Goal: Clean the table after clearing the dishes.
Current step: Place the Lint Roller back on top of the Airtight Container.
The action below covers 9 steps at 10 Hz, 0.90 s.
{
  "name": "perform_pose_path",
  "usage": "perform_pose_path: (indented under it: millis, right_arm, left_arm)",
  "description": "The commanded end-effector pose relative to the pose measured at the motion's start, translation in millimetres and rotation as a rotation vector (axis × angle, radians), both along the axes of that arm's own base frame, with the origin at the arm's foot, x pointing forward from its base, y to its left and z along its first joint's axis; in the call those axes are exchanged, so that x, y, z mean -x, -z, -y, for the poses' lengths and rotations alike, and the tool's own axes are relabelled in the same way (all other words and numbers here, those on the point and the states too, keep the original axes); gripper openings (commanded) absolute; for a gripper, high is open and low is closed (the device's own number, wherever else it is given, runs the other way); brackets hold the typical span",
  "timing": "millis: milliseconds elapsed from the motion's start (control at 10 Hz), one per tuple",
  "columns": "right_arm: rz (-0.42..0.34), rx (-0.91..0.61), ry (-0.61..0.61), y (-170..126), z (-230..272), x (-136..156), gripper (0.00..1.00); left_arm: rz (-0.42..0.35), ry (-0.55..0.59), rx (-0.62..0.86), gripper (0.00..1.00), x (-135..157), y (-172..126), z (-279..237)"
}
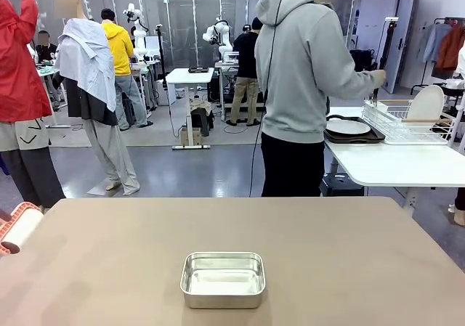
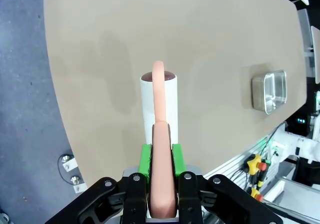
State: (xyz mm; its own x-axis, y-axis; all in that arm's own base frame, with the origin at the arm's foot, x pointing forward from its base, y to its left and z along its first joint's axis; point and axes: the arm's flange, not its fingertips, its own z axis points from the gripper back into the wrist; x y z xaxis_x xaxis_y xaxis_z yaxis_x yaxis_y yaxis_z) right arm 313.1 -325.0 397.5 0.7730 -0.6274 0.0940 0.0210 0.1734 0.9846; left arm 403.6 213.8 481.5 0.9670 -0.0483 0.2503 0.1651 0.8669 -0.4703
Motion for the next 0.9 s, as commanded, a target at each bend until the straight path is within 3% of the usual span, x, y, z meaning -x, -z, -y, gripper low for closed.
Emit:
perform_pose_path:
  millis: [0, 500, 600, 800]
  right_arm:
    - [-0.002, 0.012, -0.011, -2, -2, 4, 1.0]
    - [-0.002, 0.012, -0.011, -2, -2, 4, 1.0]
    - [-0.002, 0.012, -0.011, -2, -2, 4, 1.0]
    - [-0.002, 0.012, -0.011, -2, -2, 4, 1.0]
  left_arm:
    - [0.021, -0.001, -0.014, 0.2, 3, -9, -4]
    - [0.01, -0.004, -0.004, 0.2, 0, -5, -2]
    - [0.127, 0.197, -0.095, 0.2, -10, -44, 38]
    - [0.209, 0.602, -0.21, 0.2, -21, -96, 154]
